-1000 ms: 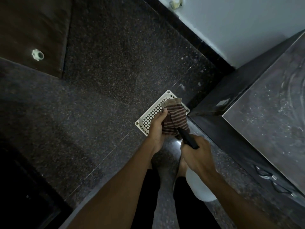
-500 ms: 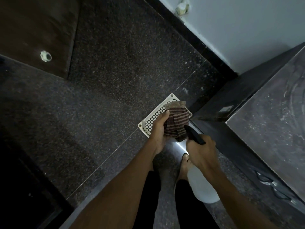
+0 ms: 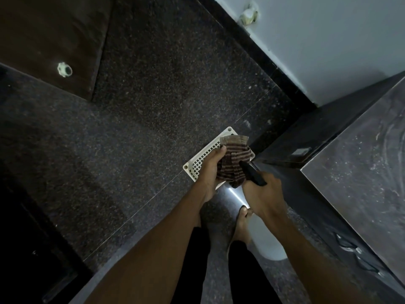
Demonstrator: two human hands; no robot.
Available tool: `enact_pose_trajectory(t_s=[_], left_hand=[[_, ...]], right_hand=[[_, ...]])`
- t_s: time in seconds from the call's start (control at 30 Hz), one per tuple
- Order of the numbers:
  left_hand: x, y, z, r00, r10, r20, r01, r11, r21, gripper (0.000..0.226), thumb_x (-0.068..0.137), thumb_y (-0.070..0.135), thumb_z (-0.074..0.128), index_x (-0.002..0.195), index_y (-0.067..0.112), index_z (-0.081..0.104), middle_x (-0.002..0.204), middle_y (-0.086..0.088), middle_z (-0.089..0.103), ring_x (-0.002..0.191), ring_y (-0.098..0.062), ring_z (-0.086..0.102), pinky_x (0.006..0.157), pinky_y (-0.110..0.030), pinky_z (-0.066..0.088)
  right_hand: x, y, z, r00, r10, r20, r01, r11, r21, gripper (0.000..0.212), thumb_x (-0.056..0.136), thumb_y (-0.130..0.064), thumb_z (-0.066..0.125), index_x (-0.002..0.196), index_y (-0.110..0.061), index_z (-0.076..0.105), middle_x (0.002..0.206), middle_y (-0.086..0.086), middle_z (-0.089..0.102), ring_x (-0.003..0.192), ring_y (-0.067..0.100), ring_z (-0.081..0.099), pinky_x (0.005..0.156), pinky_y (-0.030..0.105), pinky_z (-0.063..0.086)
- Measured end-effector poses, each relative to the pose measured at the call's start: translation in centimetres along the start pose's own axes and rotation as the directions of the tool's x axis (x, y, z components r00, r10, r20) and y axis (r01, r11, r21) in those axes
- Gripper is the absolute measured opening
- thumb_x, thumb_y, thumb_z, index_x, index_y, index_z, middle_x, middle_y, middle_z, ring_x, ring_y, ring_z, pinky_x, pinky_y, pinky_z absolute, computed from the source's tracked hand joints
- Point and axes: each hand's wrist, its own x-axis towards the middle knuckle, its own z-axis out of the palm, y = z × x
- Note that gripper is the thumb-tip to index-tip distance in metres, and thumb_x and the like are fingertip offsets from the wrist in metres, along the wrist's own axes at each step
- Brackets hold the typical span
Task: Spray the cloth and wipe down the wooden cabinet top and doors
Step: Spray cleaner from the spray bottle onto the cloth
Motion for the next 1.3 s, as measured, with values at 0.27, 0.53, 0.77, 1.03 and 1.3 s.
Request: enact_pose_trajectory(t_s=[0.27,0.53,0.77,1.03,1.3], left_hand=[[0.4,0.3,-0.3,1.0,0.02,-0.01,-0.02,1.0,0.004,0.031,0.103,0.039,0.048,0.116,0.018,0.066,0.108,-0.005,0.075,0.092,-0.016,0.072,0.073,-0.031,0.057],[0.7,0.7,-0.2,0.999,0.017,-0.045,-0.018,0.999,-0.031,0.037,0.103,0.039,0.049,0.122,0.011,0.063,0.115,-0.01,0.073,0.097,-0.021,0.072,0.08,-0.04,0.058],[1.2,0.7,0.0,0.998,0.008,-0.065,-0.012,0.998,-0.058,0.045,0.102,0.042,0.05,0.13,0.008,0.061,0.118,-0.01,0.073,0.11,-0.029,0.068,0.098,-0.052,0.051],[1.3,1.0,0.3,0.997,-0.013,-0.076,0.008,0.997,-0.077,0.048,0.102,0.044,0.049,0.132,0.008,0.06,0.124,-0.013,0.07,0.118,-0.033,0.064,0.1,-0.052,0.05],[0.7,0.8,0.3,0.998,-0.025,-0.061,0.023,0.999,-0.041,0.044,0.102,0.041,0.05,0.13,0.009,0.061,0.121,-0.011,0.072,0.11,-0.029,0.068,0.088,-0.043,0.058]], right_hand=[[-0.8,0.9,0.4,0.984,-0.177,0.036,0.18,0.98,-0.083,0.02,0.076,-0.01,0.059,0.062,-0.02,0.047,0.052,-0.005,0.045,0.048,0.016,0.044,0.049,0.032,0.038],[-0.6,2.1,1.0,0.998,0.038,0.058,-0.036,0.999,-0.034,0.025,0.071,-0.019,0.057,0.052,-0.02,0.041,0.049,-0.002,0.04,0.046,0.02,0.04,0.05,0.029,0.036],[-1.1,3.7,1.3,0.985,-0.163,0.051,0.169,0.97,-0.176,0.012,0.065,-0.028,0.053,0.065,-0.017,0.049,0.059,0.001,0.049,0.051,0.02,0.048,0.049,0.035,0.043],[-0.1,4.3,1.0,0.996,0.072,-0.056,-0.077,0.993,-0.093,0.021,0.073,-0.011,0.057,0.056,-0.014,0.045,0.052,0.003,0.045,0.049,0.024,0.046,0.052,0.036,0.043],[-0.8,3.7,0.4,0.99,-0.141,0.024,0.143,0.978,-0.155,0.018,0.062,-0.031,0.05,0.069,-0.017,0.057,0.059,-0.002,0.056,0.058,0.022,0.056,0.057,0.039,0.049]])
